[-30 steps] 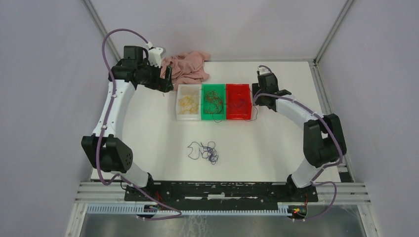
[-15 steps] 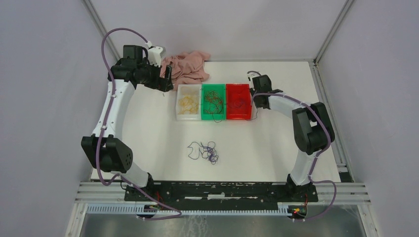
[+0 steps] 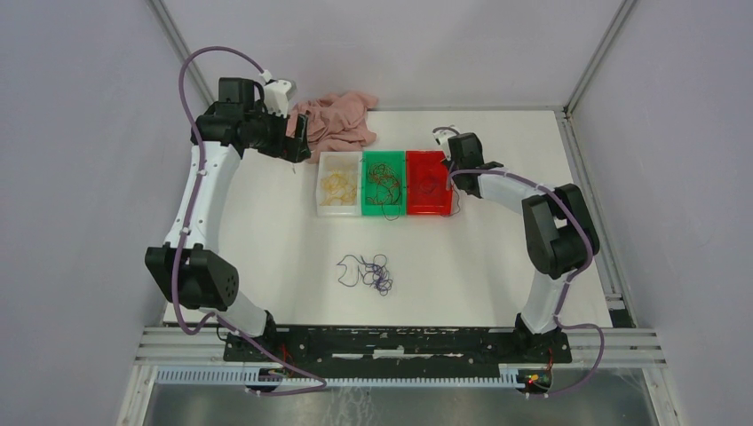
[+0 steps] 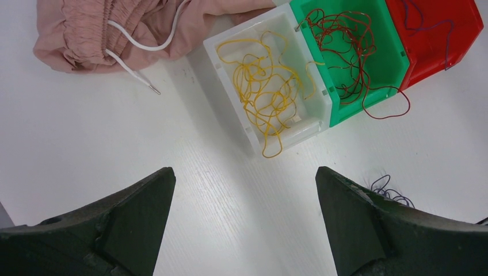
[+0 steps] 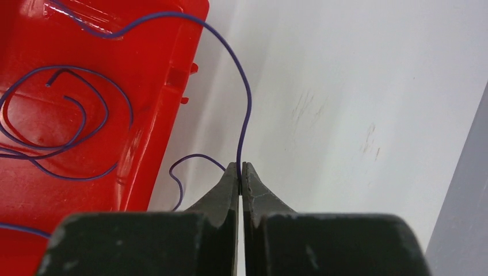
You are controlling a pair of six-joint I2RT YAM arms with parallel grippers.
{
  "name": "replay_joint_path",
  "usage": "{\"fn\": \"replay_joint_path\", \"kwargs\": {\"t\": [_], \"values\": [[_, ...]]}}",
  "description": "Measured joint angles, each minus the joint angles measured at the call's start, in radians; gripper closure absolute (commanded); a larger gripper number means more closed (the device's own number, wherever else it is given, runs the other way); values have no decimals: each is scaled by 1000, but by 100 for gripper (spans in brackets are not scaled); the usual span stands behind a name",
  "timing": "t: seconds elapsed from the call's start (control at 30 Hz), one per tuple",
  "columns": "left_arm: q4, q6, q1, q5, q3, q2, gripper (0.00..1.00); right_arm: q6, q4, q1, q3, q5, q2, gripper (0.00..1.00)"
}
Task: Untangle the cables
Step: Adjust the cable in the bin.
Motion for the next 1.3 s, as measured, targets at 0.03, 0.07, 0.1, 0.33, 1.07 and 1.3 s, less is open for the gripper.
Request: {"fn": "replay_joint_path", "kwargs": {"t": [0.03,0.07,0.1,0.33,1.07,1.3], "values": [[0,0,0,0,2,0,1,-3,2,0,0,-1,0,100],[0,0,0,0,2,1,1,0,2,0,0,-2,0,100],[-1,0,0,0,2,2,1,0,0,0,0,-3,-2,100],[-7,0,0,-1,10,6,1,67,-117,3,23,-21,-111,100],[-6,0,15,-5,10,6,1,185,-227,199,245,24,-40,100],[-6,0,21,-5,10,6,1,207,-261,199,222,56,92,100]]}}
